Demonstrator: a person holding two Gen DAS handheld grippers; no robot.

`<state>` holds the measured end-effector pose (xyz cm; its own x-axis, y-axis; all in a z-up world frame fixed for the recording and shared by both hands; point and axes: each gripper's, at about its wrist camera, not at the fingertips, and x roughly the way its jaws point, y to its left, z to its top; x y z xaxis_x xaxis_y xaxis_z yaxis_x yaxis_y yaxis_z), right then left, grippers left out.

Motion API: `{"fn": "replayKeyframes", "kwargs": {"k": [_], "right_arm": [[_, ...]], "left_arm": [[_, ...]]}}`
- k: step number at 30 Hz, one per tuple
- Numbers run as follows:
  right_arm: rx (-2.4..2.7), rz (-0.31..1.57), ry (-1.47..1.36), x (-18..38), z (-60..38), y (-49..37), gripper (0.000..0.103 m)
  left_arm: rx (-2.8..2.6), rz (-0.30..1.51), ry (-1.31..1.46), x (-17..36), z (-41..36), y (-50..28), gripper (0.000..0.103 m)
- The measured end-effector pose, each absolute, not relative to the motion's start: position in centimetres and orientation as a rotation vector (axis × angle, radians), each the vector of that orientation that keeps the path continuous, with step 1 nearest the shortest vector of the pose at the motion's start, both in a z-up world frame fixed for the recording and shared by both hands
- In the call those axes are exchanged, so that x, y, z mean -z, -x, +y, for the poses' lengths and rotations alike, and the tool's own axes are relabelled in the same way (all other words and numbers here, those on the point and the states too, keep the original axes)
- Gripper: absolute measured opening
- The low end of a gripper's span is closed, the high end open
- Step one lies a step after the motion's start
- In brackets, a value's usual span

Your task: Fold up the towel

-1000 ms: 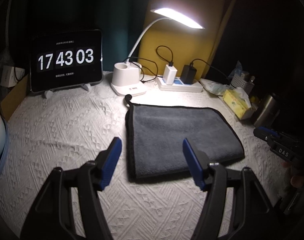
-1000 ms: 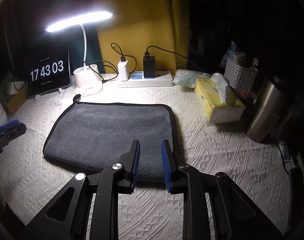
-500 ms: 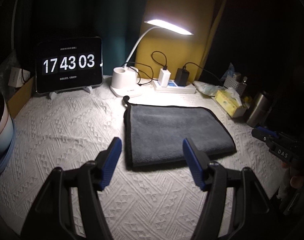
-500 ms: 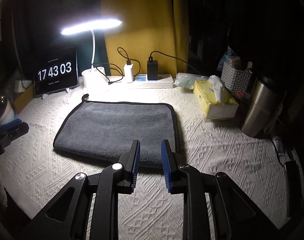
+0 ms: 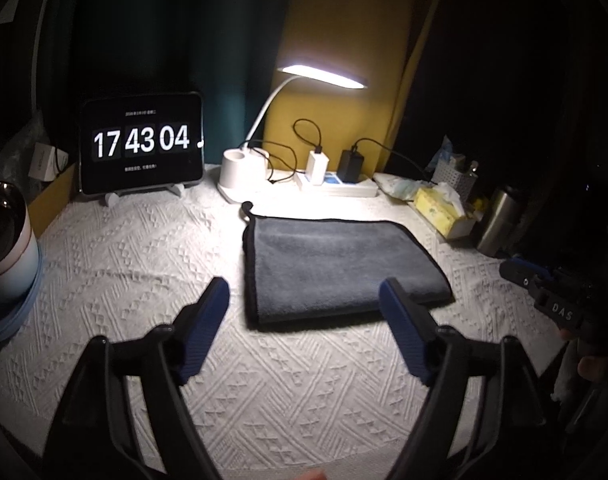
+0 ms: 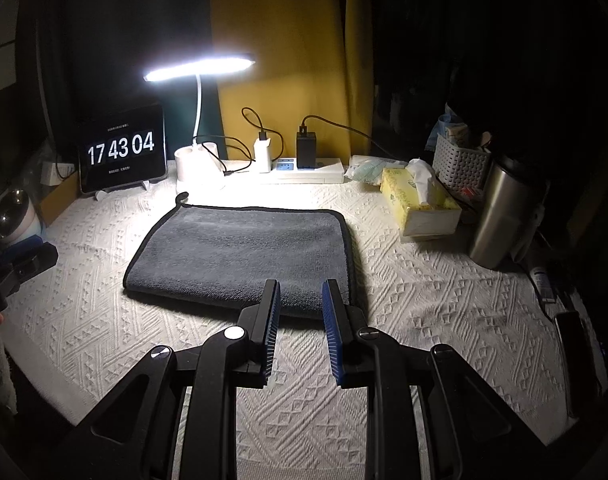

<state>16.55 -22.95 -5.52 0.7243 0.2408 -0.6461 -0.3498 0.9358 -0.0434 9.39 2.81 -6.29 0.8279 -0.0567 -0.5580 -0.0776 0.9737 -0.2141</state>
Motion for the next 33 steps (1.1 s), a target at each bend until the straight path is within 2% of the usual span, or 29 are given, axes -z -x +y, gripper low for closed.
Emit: {"fn": "replayKeyframes", "kwargs": {"k": [7,33], "right_arm": [[-0.328,0.665,0.167,4.9,-23.2,-14.8,0.023],[-0.305,0.552,0.148,1.3,-25.2,-7.6,0.023]], "left_arm": [[-0.004,0.564,0.228,5.4,2.4,-7.7,0.084],[0.066,0.439,0.191,2.2,0.8,-0.6,0.084]]}}
